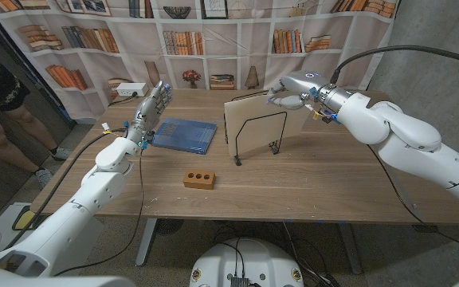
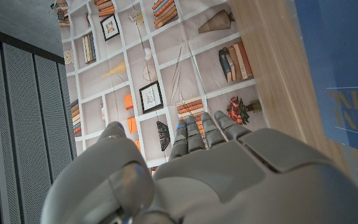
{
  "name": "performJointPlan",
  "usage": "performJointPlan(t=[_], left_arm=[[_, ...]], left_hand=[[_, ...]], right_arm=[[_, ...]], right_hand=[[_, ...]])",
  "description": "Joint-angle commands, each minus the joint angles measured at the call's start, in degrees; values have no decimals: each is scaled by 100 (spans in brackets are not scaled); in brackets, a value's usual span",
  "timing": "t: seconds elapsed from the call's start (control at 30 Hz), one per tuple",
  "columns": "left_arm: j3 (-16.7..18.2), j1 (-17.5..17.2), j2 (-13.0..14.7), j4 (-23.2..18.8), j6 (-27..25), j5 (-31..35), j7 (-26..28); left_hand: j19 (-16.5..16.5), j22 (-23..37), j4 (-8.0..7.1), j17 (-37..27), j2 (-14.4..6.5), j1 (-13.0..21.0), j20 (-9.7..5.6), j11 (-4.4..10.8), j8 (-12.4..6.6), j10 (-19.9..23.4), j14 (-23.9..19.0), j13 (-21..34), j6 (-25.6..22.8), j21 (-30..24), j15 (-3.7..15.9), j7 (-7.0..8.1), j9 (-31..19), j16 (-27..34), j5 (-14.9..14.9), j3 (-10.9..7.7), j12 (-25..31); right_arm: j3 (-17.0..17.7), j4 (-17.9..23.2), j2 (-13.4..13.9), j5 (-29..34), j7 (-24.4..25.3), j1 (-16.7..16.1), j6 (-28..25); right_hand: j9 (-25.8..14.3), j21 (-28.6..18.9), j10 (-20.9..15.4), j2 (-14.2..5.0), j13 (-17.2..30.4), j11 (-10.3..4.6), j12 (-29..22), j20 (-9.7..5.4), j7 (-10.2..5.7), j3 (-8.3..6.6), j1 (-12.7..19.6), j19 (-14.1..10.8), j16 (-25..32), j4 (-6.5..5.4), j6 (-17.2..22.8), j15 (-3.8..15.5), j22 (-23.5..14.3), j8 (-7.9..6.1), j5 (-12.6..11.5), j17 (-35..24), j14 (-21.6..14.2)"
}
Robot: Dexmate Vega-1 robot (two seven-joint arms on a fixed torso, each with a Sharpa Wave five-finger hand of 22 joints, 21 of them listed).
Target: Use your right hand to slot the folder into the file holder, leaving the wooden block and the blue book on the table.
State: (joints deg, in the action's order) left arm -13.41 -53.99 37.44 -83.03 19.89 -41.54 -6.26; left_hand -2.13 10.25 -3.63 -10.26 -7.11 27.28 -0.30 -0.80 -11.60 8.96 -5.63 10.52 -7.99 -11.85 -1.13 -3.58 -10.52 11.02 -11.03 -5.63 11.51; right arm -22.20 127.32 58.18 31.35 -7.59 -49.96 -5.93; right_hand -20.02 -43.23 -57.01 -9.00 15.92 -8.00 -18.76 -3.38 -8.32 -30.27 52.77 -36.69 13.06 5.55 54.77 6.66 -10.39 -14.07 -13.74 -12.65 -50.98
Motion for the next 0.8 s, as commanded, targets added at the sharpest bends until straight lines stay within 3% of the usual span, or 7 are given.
performJointPlan(t=[0.03, 0.8], left_arm=[[1, 15, -42, 95, 59, -48, -78], [-7, -4, -42, 102, 70, -68, -127]], left_hand=[[-46, 19, -5, -27, 6, 33, 6, 6, 28, 26, -62, 33, -50, 13, -1, -5, -27, -19, 11, 25, -6], [-45, 19, -8, -27, 3, 38, 8, 11, 29, 23, -63, 33, -50, 14, 1, 3, -27, -19, 11, 30, -7]], right_arm=[[-58, 49, -38, 222, -48, -29, -14], [-56, 91, -76, 43, -251, -63, -261]], right_hand=[[-5, -41, -28, -62, 5, 14, -13, -854, -93, -11, -12, 8, -6, 30, 168, 643, -21, -14, -33, -23, 15], [16, -51, -30, -56, 1, 23, -10, -853, -85, -33, -38, 8, -6, 64, 192, 645, -20, 12, -29, -25, 14]])
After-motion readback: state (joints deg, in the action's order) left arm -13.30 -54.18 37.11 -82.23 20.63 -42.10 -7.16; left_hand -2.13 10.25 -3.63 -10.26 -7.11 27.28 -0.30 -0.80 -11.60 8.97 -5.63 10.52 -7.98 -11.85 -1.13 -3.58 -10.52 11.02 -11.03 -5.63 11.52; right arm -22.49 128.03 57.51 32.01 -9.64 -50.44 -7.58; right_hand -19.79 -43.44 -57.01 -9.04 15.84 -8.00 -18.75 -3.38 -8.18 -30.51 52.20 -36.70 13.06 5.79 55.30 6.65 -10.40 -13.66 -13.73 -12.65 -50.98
